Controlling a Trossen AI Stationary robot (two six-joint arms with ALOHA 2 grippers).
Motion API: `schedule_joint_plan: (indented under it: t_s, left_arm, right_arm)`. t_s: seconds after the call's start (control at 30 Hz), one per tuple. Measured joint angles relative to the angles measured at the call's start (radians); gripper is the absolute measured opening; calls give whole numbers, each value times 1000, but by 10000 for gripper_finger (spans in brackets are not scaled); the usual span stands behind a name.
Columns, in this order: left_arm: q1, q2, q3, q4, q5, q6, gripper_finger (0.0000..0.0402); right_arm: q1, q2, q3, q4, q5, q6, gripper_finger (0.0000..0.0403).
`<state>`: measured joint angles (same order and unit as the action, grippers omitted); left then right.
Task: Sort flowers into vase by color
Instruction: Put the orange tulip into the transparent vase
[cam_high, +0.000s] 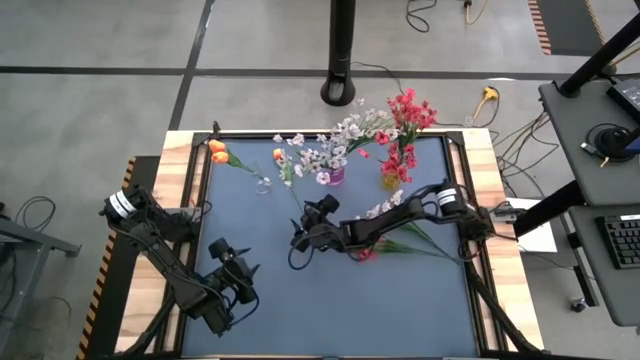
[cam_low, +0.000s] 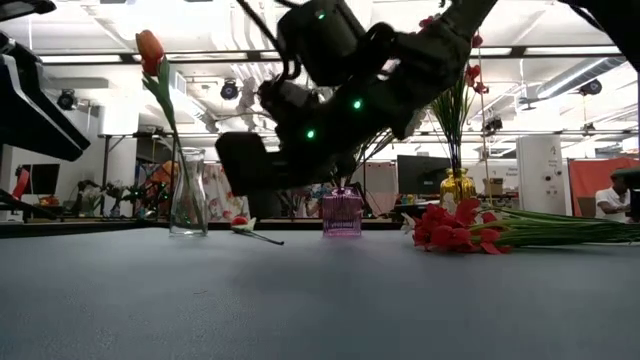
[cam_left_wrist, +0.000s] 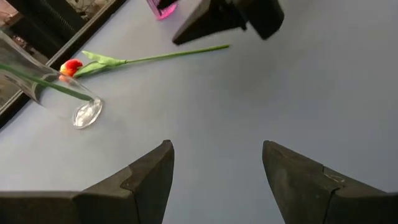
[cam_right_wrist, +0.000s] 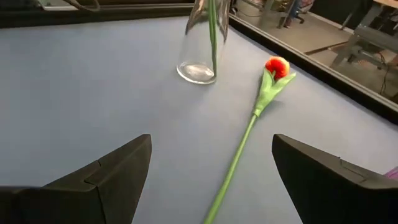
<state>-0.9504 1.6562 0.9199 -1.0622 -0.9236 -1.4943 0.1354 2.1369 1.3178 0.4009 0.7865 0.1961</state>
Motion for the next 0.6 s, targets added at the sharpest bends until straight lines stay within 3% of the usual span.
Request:
schedule_joint_plan:
  t_s: [0.6]
  left_arm:
    - [0, 11, 0, 7, -62, -8, 227]
  right_arm:
    - [-36, 96, 19, 5, 20, 45, 325]
